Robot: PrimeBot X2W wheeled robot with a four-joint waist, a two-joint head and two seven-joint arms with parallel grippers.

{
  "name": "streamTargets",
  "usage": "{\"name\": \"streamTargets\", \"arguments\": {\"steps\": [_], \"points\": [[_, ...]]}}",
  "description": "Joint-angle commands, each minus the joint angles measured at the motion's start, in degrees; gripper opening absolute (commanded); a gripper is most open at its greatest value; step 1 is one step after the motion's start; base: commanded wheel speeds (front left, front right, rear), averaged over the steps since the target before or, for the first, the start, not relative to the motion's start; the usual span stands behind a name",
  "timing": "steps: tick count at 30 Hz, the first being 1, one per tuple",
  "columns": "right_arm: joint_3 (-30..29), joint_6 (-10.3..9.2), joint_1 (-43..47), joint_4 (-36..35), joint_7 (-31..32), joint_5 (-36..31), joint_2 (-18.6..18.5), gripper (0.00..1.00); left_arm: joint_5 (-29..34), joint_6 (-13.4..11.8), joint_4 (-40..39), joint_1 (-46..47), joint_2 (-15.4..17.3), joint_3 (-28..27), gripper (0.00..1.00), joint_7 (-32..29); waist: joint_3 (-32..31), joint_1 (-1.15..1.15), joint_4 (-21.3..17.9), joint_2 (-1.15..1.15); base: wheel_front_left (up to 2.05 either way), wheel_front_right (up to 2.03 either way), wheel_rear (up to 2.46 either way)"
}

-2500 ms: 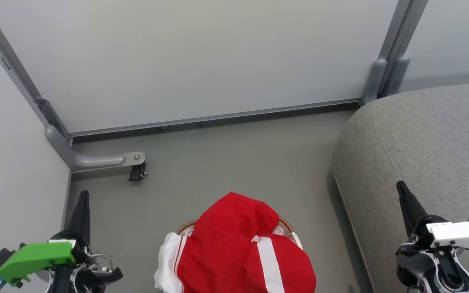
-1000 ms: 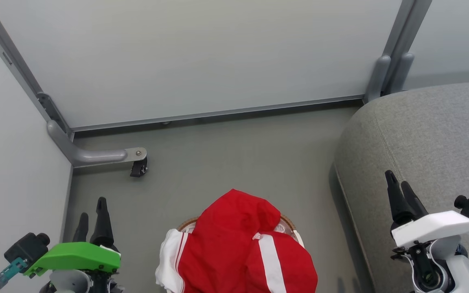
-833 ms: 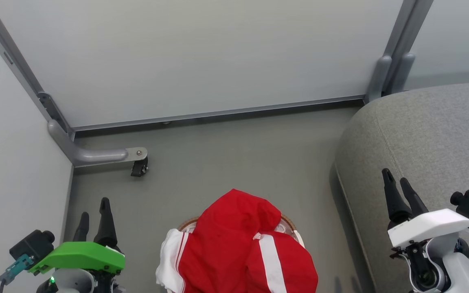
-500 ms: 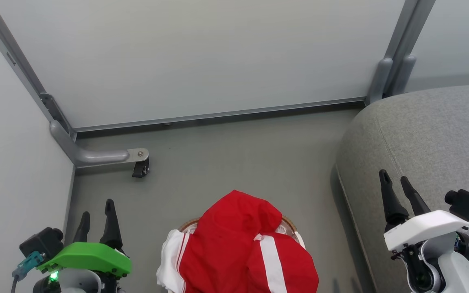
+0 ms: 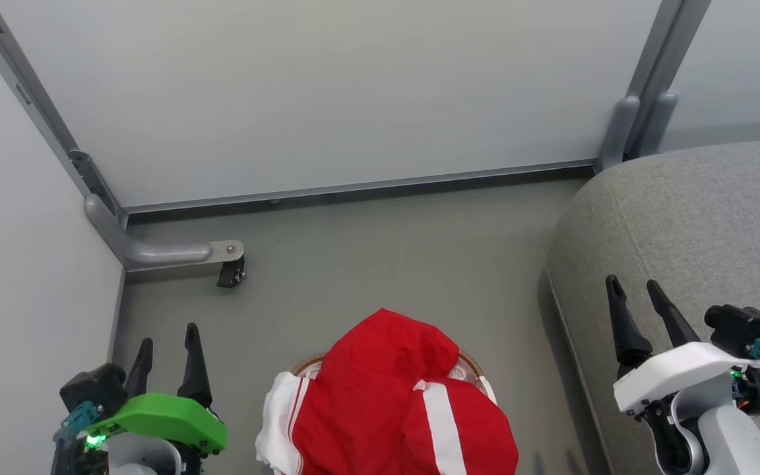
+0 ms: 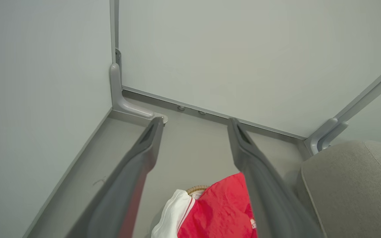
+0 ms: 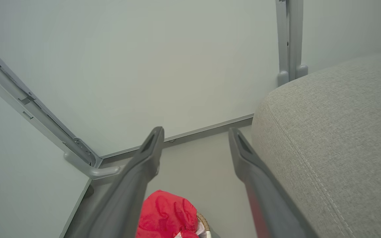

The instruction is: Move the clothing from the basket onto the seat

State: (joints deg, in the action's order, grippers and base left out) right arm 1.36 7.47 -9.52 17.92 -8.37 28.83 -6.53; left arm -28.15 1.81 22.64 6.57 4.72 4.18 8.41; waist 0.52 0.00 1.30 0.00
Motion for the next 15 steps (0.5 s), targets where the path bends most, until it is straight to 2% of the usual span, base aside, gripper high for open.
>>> {"name": "streamTargets", "arguments": {"steps": [1, 15], "points": [[0.1, 0.03, -1.29, -0.1, -0.64, -1.88, -0.22, 1.0, 1.58, -0.42, -0.11, 1.57, 0.48, 0.25, 1.0, 0.59, 0.02, 0.0, 0.05, 0.0, 0.0, 0.0, 0.0], [-0.63, 0.03, 0.32, 0.69, -2.57, -10.83, 1.39, 1.0, 8.84, -1.52, 0.66, 0.44, -0.49, 1.23, 1.0, 2.5, 0.04, 0.0, 0.55, 0.0, 0.0, 0.0, 0.0]]}}
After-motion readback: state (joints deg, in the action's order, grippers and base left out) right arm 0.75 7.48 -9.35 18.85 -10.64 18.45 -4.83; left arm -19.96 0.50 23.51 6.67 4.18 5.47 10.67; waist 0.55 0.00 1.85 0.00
